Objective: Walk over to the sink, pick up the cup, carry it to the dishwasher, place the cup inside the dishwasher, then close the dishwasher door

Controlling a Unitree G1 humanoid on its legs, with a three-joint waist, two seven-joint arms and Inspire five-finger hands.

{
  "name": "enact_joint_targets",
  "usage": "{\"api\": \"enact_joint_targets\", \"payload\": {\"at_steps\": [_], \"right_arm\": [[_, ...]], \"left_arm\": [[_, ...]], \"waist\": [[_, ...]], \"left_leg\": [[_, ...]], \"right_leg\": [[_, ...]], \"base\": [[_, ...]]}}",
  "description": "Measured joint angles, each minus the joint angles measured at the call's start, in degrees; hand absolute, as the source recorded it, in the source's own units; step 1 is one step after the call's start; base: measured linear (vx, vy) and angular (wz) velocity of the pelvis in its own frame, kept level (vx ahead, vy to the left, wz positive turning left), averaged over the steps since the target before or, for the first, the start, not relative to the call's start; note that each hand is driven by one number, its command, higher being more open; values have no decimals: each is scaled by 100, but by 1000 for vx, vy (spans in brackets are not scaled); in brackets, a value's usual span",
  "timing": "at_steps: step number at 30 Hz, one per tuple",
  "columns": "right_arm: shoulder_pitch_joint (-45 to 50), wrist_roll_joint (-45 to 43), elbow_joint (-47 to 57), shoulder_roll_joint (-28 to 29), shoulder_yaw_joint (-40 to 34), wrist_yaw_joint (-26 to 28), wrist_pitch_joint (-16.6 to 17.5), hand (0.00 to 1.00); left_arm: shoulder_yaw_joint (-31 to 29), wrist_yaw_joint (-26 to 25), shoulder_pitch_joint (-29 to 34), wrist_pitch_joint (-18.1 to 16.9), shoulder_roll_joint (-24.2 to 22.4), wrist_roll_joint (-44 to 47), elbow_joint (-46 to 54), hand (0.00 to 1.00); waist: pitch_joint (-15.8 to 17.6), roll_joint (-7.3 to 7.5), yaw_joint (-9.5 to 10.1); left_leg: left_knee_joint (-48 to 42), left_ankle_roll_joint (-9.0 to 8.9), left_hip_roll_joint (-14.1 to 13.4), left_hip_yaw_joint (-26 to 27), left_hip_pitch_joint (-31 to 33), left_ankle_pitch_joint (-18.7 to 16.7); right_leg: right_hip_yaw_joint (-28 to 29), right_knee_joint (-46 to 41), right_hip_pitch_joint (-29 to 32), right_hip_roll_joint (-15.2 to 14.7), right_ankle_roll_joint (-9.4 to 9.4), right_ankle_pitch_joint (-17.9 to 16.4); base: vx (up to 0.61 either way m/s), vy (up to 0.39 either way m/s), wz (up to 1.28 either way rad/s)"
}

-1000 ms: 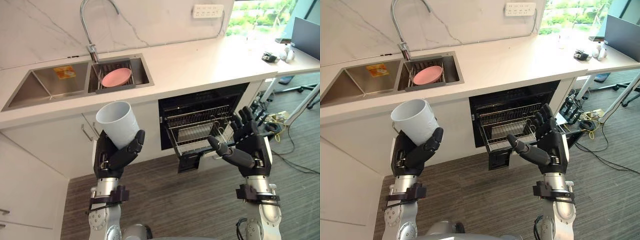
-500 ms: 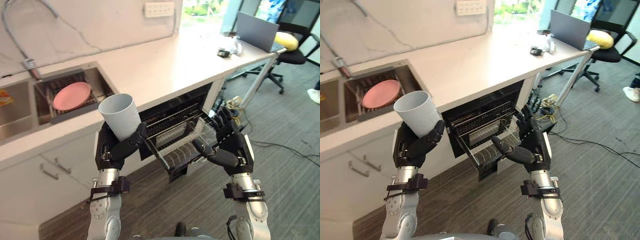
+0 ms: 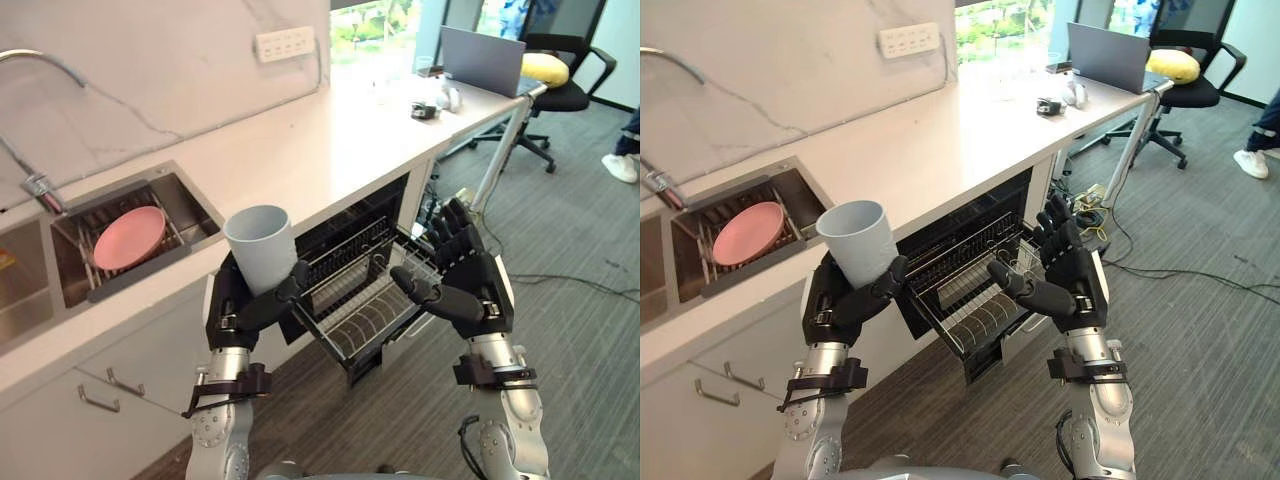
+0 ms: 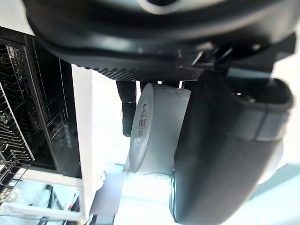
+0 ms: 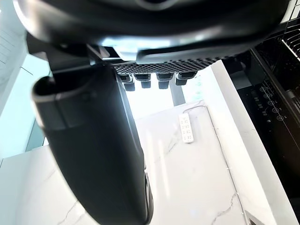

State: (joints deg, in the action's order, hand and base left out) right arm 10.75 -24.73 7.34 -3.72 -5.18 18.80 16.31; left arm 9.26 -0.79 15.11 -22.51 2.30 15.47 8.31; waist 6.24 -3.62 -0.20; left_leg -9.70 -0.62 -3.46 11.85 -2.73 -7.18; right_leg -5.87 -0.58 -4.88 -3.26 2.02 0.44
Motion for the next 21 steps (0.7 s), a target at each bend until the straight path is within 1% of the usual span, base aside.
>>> {"api": "enact_joint_targets", "payload": {"at_steps": [1,3,4,8,10,12,14,16,21], "right_arm": [[-17,-1,0,44,52,-1,-13,100],[-74,-17,3,41,125,32,-111,100],[-131,-128,6,39,119,88,-178,100],[-162,-638,206,29,107,302,-221,100],[-191,-811,545,33,136,470,-233,100],[-259,-903,648,33,195,525,-237,100],[-431,-956,760,41,319,597,-251,100],[-527,-957,767,43,403,646,-256,100],[-572,-1115,767,45,597,649,-441,100]], "left_arm": [[72,-134,-97,2,26,-183,-22,0],[138,-340,-263,5,53,-491,-24,0],[139,-452,-415,6,66,-716,-26,0],[214,-779,-784,5,117,-1241,-35,0],[307,-943,-899,3,125,-1582,-212,0],[351,-1032,-907,4,133,-1749,-289,0],[375,-1122,-921,6,132,-2089,-423,0],[424,-1213,-936,10,143,-2245,-439,0],[617,-1396,-1141,12,164,-2472,-439,0]], "waist": [[12,29,-44],[10,33,-57],[7,37,-61],[-4,44,-73],[-58,63,-78],[-93,96,-96],[-146,179,-111],[-169,218,-121],[-185,241,-92]], "left_leg": [[127,27,47,33,-70,56],[234,43,83,111,-148,84],[302,53,111,128,-180,108],[499,80,177,112,-229,206],[563,84,192,125,-249,220],[581,84,193,143,-251,220],[614,84,211,200,-252,220],[630,85,215,231,-255,220],[686,99,237,273,-302,229]], "right_leg": [[36,10,5,-34,12,6],[110,46,-3,-55,38,23],[126,91,-20,-65,63,40],[110,178,-27,-78,110,81],[120,220,-25,-79,118,89],[136,258,-25,-74,119,106],[192,347,-26,-62,119,157],[222,369,-20,-61,121,171],[264,371,-22,-78,135,180]], "base": [[55,70,-13],[4,54,-16],[-15,51,-11],[-4,3,2],[0,0,0],[13,3,-6],[10,5,-12],[-4,0,-9],[-23,0,-5]]}}
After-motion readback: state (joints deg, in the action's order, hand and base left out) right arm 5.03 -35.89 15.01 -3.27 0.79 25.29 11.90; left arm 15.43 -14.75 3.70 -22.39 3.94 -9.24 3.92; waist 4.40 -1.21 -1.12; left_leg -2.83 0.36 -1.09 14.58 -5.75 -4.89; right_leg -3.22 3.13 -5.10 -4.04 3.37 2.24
